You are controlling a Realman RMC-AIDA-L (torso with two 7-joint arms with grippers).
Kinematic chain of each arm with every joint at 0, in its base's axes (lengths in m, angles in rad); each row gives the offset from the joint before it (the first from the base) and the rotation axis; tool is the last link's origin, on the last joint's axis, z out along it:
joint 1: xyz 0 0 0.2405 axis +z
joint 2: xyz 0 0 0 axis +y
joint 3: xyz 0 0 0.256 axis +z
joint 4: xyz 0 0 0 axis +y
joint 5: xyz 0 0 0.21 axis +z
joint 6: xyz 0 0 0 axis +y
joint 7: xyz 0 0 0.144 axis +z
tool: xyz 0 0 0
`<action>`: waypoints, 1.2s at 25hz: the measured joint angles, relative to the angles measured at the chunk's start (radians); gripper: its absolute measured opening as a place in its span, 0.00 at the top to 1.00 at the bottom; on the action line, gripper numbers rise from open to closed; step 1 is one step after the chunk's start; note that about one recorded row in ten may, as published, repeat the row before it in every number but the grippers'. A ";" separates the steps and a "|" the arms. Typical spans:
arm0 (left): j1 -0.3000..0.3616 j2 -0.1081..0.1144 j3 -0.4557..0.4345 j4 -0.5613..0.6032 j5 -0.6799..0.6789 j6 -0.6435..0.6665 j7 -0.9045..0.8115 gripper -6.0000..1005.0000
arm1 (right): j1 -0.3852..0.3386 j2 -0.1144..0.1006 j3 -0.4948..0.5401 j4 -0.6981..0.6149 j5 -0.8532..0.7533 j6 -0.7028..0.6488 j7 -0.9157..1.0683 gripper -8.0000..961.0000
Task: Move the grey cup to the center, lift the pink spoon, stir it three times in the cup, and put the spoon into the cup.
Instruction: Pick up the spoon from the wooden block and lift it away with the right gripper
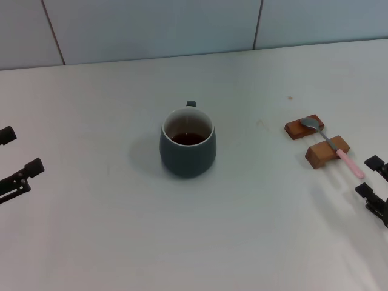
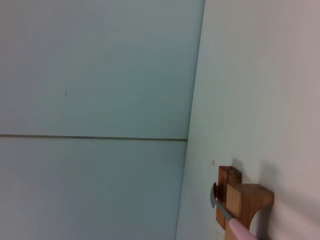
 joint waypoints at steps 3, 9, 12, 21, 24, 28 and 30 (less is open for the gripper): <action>0.003 0.000 0.000 0.000 -0.001 0.002 0.000 0.18 | 0.004 0.000 0.001 0.000 0.000 0.009 0.000 0.17; 0.005 0.000 0.000 0.000 -0.001 0.001 0.000 0.18 | 0.018 -0.001 0.002 0.000 0.001 0.022 0.000 0.17; 0.007 0.000 0.000 0.000 -0.003 0.001 0.000 0.18 | 0.026 -0.003 -0.001 0.000 0.001 0.022 0.000 0.17; 0.017 -0.003 0.000 0.000 -0.017 0.003 0.000 0.18 | 0.047 -0.010 -0.004 0.000 0.001 0.040 0.000 0.17; 0.019 -0.003 0.000 0.000 -0.023 0.004 0.000 0.18 | 0.053 -0.010 -0.004 0.000 0.001 0.053 0.000 0.17; 0.019 -0.003 0.000 0.000 -0.024 0.005 0.000 0.18 | 0.066 -0.011 -0.004 0.000 0.001 0.061 0.000 0.17; 0.020 -0.002 0.000 0.000 -0.024 0.006 0.000 0.18 | 0.072 -0.012 -0.005 0.000 -0.001 0.061 0.000 0.17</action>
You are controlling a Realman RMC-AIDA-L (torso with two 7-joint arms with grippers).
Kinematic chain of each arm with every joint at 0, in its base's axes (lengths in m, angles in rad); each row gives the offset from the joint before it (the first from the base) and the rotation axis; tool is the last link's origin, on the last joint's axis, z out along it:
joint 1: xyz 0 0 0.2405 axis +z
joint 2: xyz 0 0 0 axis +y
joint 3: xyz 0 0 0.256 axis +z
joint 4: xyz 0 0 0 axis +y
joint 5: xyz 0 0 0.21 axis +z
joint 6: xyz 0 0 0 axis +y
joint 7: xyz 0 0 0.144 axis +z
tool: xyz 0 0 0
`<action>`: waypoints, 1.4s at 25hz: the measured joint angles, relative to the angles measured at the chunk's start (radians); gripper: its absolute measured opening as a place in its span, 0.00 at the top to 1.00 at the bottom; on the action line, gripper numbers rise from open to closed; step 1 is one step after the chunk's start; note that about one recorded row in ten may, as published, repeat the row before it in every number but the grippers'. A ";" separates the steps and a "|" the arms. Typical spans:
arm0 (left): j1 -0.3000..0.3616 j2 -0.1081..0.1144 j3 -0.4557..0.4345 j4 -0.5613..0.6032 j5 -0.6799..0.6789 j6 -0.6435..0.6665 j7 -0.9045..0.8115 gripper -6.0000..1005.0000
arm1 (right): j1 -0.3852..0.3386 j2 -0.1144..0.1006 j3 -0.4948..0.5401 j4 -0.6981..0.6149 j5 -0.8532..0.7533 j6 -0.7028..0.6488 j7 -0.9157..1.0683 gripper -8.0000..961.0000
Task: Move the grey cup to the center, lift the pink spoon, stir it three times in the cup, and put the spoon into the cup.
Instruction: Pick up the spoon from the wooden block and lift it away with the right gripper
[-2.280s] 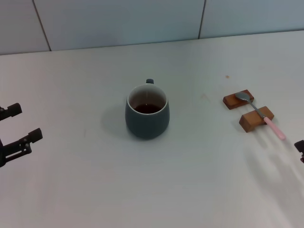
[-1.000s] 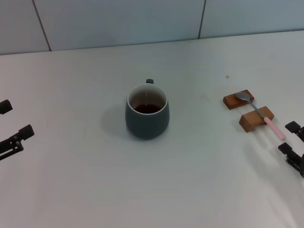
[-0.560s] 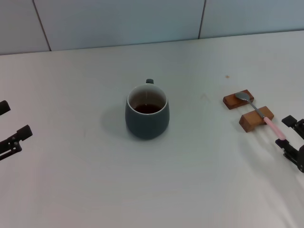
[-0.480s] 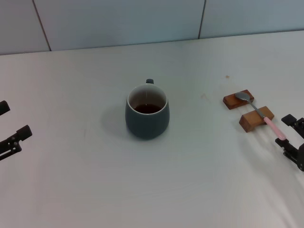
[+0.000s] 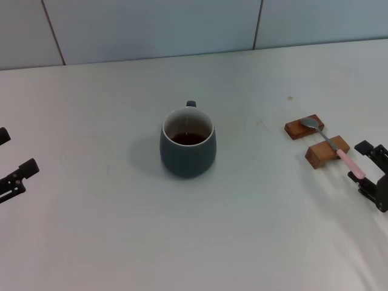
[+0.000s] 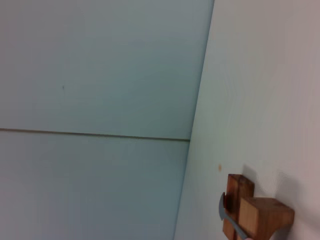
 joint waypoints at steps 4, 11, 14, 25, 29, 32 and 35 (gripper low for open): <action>0.002 0.000 0.000 0.000 -0.001 0.001 0.000 0.18 | 0.007 0.000 -0.001 0.001 -0.003 0.000 0.000 0.17; 0.003 -0.001 0.000 0.000 -0.002 0.001 0.000 0.18 | 0.019 0.000 -0.001 0.001 -0.004 0.001 0.004 0.17; 0.004 -0.001 0.000 0.000 -0.006 0.002 0.000 0.18 | 0.022 0.000 -0.001 0.001 -0.005 0.004 0.005 0.17; 0.008 0.002 0.000 0.000 -0.022 0.004 0.000 0.18 | 0.017 0.005 0.002 0.003 0.000 0.022 0.024 0.18; 0.010 0.003 0.000 0.000 -0.026 0.006 -0.001 0.18 | 0.015 0.007 0.007 0.002 0.001 0.020 0.025 0.31; 0.010 0.003 0.000 0.000 -0.027 0.006 -0.001 0.18 | 0.014 0.007 0.008 0.002 0.001 0.017 0.022 0.41; 0.010 0.003 -0.001 0.000 -0.030 0.008 -0.002 0.18 | 0.014 0.006 0.009 0.001 0.003 0.010 0.015 0.52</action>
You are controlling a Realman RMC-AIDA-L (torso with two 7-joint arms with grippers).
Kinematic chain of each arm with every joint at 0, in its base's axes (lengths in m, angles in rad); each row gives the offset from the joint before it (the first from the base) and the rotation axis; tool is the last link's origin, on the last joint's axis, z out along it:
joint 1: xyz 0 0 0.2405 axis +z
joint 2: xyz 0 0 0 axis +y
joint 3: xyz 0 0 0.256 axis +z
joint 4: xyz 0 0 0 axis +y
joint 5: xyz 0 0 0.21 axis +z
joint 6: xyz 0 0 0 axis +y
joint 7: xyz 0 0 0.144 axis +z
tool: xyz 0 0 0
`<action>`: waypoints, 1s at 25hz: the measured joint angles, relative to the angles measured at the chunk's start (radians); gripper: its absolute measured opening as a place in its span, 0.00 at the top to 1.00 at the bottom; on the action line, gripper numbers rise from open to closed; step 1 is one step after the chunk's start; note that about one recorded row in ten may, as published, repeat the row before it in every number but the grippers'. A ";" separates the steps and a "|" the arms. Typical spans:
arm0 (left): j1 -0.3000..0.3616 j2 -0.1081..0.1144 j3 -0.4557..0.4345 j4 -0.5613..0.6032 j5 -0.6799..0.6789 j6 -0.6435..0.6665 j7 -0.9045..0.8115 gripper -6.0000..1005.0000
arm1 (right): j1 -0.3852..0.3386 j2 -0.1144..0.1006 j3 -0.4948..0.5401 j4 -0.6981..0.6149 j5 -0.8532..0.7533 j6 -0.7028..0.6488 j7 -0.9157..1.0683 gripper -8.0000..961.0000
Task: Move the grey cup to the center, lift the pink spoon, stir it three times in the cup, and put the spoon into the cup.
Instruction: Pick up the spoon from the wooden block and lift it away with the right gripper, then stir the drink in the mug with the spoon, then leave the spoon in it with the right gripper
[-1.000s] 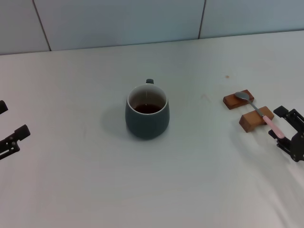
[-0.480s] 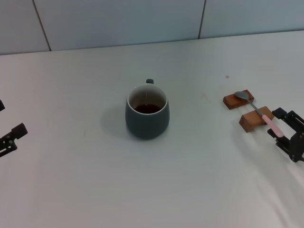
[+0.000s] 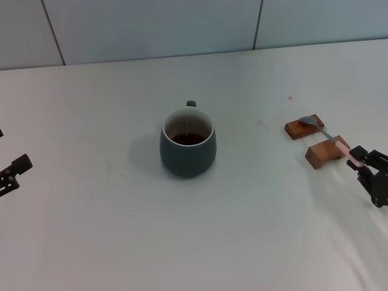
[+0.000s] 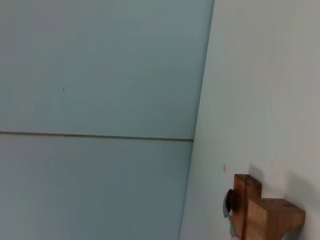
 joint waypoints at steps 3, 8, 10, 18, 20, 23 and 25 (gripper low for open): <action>0.000 0.000 -0.001 0.000 -0.006 0.000 0.000 0.18 | 0.000 -0.002 0.005 -0.001 0.014 -0.037 -0.047 0.68; 0.001 0.000 -0.001 0.000 -0.009 0.002 -0.001 0.18 | -0.004 0.014 0.008 -0.021 0.115 -0.132 -0.317 0.85; 0.001 0.000 -0.001 0.000 -0.017 0.009 -0.005 0.18 | -0.006 0.017 0.007 -0.031 0.152 -0.163 -0.492 0.85; 0.001 0.002 -0.001 -0.001 -0.036 0.030 -0.013 0.18 | -0.004 0.017 0.010 -0.135 0.207 -0.383 -1.096 0.87; 0.000 -0.001 -0.001 -0.001 -0.044 0.032 -0.019 0.18 | 0.011 0.013 0.011 -0.221 0.211 -0.464 -1.113 0.87; -0.002 -0.003 -0.001 -0.002 -0.055 0.034 -0.023 0.18 | 0.048 0.009 -0.004 -0.413 0.213 -0.593 -1.020 0.87; -0.002 -0.004 -0.001 -0.002 -0.058 0.034 -0.026 0.18 | 0.060 0.008 -0.018 -0.481 0.213 -0.628 -0.974 0.87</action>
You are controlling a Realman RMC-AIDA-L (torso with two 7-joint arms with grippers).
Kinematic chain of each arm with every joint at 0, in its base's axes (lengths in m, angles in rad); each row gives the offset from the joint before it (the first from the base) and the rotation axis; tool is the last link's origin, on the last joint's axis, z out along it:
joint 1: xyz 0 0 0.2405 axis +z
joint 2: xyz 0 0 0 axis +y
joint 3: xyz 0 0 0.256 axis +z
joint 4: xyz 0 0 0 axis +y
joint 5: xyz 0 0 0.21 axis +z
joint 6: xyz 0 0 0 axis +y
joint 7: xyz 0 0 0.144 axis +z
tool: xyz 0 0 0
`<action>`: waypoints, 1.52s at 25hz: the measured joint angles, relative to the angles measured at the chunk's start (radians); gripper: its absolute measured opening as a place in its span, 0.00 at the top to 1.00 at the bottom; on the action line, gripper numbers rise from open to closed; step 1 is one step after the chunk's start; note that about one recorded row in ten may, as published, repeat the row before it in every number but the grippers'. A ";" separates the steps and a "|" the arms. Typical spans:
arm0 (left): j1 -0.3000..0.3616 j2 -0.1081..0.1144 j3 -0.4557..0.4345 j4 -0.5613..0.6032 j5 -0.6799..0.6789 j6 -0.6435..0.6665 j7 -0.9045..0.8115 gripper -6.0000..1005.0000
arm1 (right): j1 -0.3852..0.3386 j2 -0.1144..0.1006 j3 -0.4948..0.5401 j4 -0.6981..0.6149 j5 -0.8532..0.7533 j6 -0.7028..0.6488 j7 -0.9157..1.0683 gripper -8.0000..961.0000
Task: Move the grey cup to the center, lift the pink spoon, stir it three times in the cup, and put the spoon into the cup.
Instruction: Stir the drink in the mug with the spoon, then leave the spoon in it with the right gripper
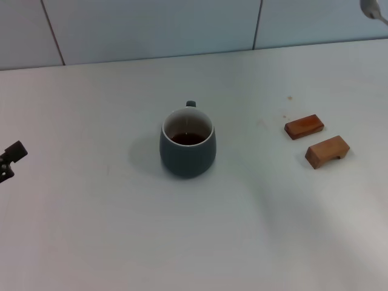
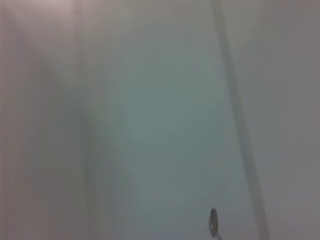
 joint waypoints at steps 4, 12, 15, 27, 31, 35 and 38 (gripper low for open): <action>-0.002 -0.002 0.000 0.000 -0.003 0.002 -0.006 0.18 | 0.044 -0.001 -0.121 -0.296 0.019 -0.107 0.264 0.87; 0.000 -0.007 0.000 -0.001 -0.014 0.002 -0.002 0.18 | 0.060 0.003 -0.485 -0.868 0.080 -0.130 0.826 0.87; -0.001 -0.007 0.000 -0.010 -0.015 0.002 0.003 0.18 | 0.079 -0.003 -0.562 -1.011 0.079 -0.129 0.978 0.87; 0.000 -0.007 0.000 -0.015 -0.017 0.007 0.014 0.18 | 0.228 -0.051 -0.766 -1.241 0.035 -0.096 1.357 0.87; -0.002 -0.007 0.000 -0.015 -0.017 0.007 0.014 0.18 | 0.286 -0.063 -0.837 -1.223 -0.050 -0.076 1.410 0.87; -0.005 -0.007 0.000 -0.015 -0.017 0.008 0.014 0.18 | 0.335 -0.071 -0.900 -1.182 -0.109 -0.057 1.437 0.87; -0.007 -0.006 0.000 -0.015 -0.017 0.009 0.014 0.18 | 0.392 -0.082 -0.940 -1.122 -0.157 -0.052 1.454 0.87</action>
